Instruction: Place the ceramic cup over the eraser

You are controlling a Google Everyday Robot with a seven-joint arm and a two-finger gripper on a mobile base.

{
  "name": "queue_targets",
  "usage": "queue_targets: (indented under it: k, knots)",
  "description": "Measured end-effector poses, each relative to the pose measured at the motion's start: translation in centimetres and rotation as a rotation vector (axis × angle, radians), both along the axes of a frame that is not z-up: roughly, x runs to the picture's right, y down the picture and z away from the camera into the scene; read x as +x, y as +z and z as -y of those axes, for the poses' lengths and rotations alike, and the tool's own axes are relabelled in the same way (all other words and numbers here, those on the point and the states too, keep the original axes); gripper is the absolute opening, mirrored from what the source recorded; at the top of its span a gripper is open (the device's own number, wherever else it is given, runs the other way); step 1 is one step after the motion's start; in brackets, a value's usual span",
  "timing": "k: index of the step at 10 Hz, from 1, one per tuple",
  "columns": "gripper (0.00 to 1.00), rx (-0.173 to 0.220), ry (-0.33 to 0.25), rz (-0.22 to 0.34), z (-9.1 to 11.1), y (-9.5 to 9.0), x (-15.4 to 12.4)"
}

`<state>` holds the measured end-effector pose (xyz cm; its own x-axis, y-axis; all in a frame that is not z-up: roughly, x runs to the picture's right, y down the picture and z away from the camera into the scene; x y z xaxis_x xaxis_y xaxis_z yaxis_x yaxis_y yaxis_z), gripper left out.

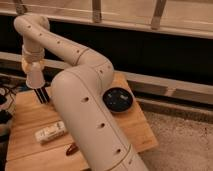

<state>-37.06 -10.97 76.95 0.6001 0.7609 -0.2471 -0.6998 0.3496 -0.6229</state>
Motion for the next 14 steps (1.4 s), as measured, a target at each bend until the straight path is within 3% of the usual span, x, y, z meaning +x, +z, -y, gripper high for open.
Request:
queue_targets:
  k: [14]
  knots:
    - [0.0,-0.069,0.02,0.028,-1.1,2.8,1.0]
